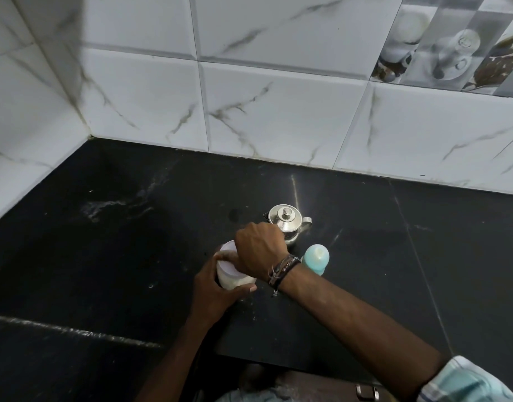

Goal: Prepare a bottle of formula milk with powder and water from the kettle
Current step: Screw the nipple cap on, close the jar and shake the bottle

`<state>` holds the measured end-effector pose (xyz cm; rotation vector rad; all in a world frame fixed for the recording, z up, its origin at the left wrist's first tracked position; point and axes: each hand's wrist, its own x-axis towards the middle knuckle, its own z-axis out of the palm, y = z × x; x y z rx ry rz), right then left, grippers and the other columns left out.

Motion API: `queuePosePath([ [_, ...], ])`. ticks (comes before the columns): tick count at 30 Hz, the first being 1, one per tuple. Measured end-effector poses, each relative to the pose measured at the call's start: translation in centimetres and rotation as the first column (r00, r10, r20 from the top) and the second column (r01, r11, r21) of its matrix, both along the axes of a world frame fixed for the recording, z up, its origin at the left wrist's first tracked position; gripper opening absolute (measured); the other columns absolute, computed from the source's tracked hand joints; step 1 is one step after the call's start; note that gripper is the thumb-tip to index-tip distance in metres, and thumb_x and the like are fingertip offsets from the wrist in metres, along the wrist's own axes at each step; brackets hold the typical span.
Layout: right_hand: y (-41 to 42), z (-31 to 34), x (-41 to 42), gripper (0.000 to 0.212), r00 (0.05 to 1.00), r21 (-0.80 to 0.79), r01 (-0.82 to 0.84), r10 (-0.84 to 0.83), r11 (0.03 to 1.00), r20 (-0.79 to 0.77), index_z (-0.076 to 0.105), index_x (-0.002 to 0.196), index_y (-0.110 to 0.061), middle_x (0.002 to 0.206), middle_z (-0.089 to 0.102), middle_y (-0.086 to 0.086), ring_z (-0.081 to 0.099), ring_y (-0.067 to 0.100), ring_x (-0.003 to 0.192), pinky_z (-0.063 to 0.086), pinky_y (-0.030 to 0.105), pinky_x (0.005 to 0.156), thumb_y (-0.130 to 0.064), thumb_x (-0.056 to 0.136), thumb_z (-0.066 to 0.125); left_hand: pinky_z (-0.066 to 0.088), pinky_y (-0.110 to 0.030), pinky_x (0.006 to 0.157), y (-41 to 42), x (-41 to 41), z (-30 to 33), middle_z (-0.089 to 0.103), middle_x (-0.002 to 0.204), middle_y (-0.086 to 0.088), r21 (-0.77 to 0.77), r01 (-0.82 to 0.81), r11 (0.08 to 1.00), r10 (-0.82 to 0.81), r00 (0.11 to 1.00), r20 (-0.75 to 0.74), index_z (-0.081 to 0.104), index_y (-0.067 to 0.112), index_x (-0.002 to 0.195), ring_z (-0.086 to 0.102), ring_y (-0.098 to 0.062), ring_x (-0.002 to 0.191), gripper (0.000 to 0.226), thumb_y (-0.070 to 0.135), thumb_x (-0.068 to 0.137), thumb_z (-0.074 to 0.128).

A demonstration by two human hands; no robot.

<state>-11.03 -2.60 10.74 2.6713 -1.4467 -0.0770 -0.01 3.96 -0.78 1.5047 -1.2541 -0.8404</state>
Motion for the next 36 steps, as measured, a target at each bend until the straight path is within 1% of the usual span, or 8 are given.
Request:
queuePosePath([
  [3, -0.7, 0.8, -1.1, 0.067, 0.998, 0.084, -0.046, 0.042, 0.995, 0.043, 0.053, 0.071, -0.011, 0.075, 0.062, 0.008, 0.060, 0.027, 0.063, 0.039, 0.030, 0.055, -0.075, 0.088, 0.041, 0.051, -0.033, 0.097, -0.1, 0.2, -0.1, 0.066, 0.121, 0.003, 0.007, 0.005, 1.000, -0.005, 1.000, 0.021, 0.058, 0.017, 0.122, 0.062, -0.008, 0.112, 0.091, 0.049, 0.044, 0.093],
  [8, -0.6, 1.3, -1.4, 0.072, 0.969, 0.313, -0.223, 0.246, 0.923, -0.035, 0.041, 0.143, -0.024, 0.124, 0.051, 0.018, 0.063, 0.036, 0.101, 0.051, 0.038, 0.075, -0.046, 0.083, 0.073, 0.049, -0.048, 0.100, -0.5, 0.2, -0.6, 0.063, 0.129, -0.010, 0.094, -0.010, 0.996, 0.009, 1.000, 0.009, 0.054, 0.007, 0.131, 0.060, -0.024, 0.119, 0.110, 0.055, 0.038, 0.087],
  [12, -0.1, 0.4, -0.8, 0.057, 0.987, 0.167, -0.158, 0.156, 0.973, 0.027, 0.057, 0.118, -0.011, 0.110, 0.062, 0.017, 0.066, 0.034, 0.091, 0.044, 0.035, 0.064, -0.055, 0.083, 0.068, 0.052, -0.044, 0.097, -0.8, 0.3, -1.2, 0.064, 0.127, -0.002, 0.087, -0.011, 0.996, 0.010, 1.000, 0.010, 0.054, 0.018, 0.131, 0.061, -0.016, 0.118, 0.108, 0.054, 0.036, 0.092],
  [16, 0.6, 0.0, -0.2, 0.064, 0.999, 0.019, -0.038, 0.037, 0.999, 0.026, 0.060, 0.079, -0.010, 0.086, 0.070, 0.011, 0.068, 0.031, 0.075, 0.039, 0.031, 0.056, -0.072, 0.088, 0.045, 0.057, -0.044, 0.084, -0.4, 0.0, -0.9, 0.071, 0.101, 0.005, 0.042, -0.046, 0.998, 0.047, 0.999, -0.005, 0.062, 0.034, 0.095, 0.067, -0.010, 0.097, 0.068, 0.053, 0.037, 0.092],
  [19, 0.1, 0.5, -0.9, 0.066, 1.000, 0.007, 0.010, -0.010, 1.000, 0.028, 0.048, 0.066, -0.013, 0.082, 0.069, 0.010, 0.066, 0.028, 0.071, 0.035, 0.030, 0.055, -0.075, 0.088, 0.039, 0.055, -0.038, 0.090, -0.5, -0.3, -0.4, 0.069, 0.110, 0.008, 0.037, -0.027, 0.999, 0.026, 0.999, 0.030, 0.061, 0.026, 0.111, 0.065, -0.007, 0.104, 0.077, 0.044, 0.044, 0.094],
  [24, -1.1, 1.1, -1.9, 0.068, 0.985, 0.281, -0.159, 0.171, 0.946, -0.019, 0.047, 0.133, -0.020, 0.116, 0.052, 0.018, 0.066, 0.038, 0.090, 0.052, 0.038, 0.068, -0.053, 0.079, 0.073, 0.052, -0.047, 0.096, -1.3, -0.1, -1.2, 0.066, 0.124, -0.004, 0.087, -0.028, 0.996, 0.027, 1.000, 0.015, 0.058, 0.013, 0.128, 0.063, -0.019, 0.116, 0.105, 0.057, 0.038, 0.093],
  [27, -1.0, 0.3, -1.7, 0.069, 0.981, 0.227, -0.165, 0.182, 0.960, -0.059, 0.045, 0.138, -0.021, 0.119, 0.050, 0.018, 0.065, 0.035, 0.091, 0.049, 0.036, 0.067, -0.042, 0.080, 0.076, 0.051, -0.047, 0.097, -1.5, -0.1, -1.0, 0.064, 0.127, -0.003, 0.095, -0.006, 0.995, 0.003, 1.000, 0.029, 0.054, 0.016, 0.131, 0.061, -0.019, 0.117, 0.106, 0.047, 0.038, 0.096],
  [36, 0.0, 0.2, -0.4, 0.063, 0.999, 0.017, 0.047, -0.047, 0.999, -0.020, 0.045, 0.064, -0.013, 0.070, 0.057, 0.005, 0.052, 0.025, 0.061, 0.041, 0.029, 0.057, -0.073, 0.079, 0.054, 0.055, -0.027, 0.088, -1.2, -0.8, 0.5, 0.070, 0.114, 0.002, 0.032, 0.004, 0.999, -0.003, 0.999, -0.039, 0.057, 0.027, 0.123, 0.066, -0.011, 0.106, 0.096, 0.048, 0.034, 0.087],
])
